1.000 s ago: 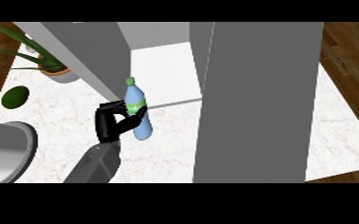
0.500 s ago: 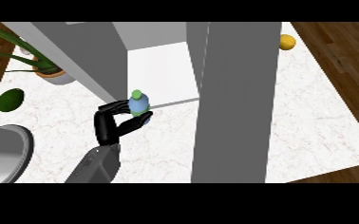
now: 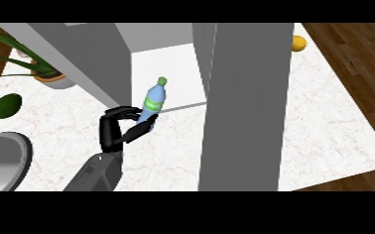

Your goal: Pick up the bottled water, place it into the cabinet and close the cabinet

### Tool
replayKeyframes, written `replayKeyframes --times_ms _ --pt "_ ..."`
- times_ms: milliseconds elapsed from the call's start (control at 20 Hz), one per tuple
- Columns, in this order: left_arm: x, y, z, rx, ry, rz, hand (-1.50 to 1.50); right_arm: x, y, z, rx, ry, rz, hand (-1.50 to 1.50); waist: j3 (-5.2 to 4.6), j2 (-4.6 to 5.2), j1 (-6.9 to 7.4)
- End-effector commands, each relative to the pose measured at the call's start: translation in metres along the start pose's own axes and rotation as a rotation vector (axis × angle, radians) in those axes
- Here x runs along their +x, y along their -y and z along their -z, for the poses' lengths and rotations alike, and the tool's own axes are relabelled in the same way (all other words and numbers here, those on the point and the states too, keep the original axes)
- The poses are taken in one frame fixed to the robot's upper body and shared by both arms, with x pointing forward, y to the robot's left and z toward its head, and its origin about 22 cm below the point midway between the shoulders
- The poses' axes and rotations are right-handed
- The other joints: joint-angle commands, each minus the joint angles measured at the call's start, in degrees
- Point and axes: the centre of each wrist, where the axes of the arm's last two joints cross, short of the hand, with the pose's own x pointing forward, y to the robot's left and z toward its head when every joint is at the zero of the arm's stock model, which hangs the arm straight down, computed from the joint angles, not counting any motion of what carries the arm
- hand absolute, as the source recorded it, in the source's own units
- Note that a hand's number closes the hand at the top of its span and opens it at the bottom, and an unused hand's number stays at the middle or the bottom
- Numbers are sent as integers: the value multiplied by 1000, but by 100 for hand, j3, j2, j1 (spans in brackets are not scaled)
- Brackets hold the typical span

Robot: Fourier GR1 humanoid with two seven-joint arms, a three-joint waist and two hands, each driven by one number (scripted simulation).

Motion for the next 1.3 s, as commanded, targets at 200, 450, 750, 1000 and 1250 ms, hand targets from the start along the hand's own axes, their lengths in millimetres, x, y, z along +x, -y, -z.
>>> replayKeyframes --times_ms 200,450,750,1000,1250 --pt "91 86 64 -187 181 -192 150 4 3 1 5 4 -27 -150 -94 0 -35" --pt "89 96 50 -205 153 -231 150 6 -1 -4 10 -21 -29 -150 -100 -43 65" --pt "88 102 43 -273 127 -289 150 16 -4 -4 45 -14 -66 -150 -105 -72 316" --pt "78 106 24 -330 74 -407 150 16 -1 -9 51 -40 -77 -150 -98 -84 572" --pt "77 104 19 -417 54 -483 150 29 -9 -21 83 -61 -96 150 -86 -138 750"
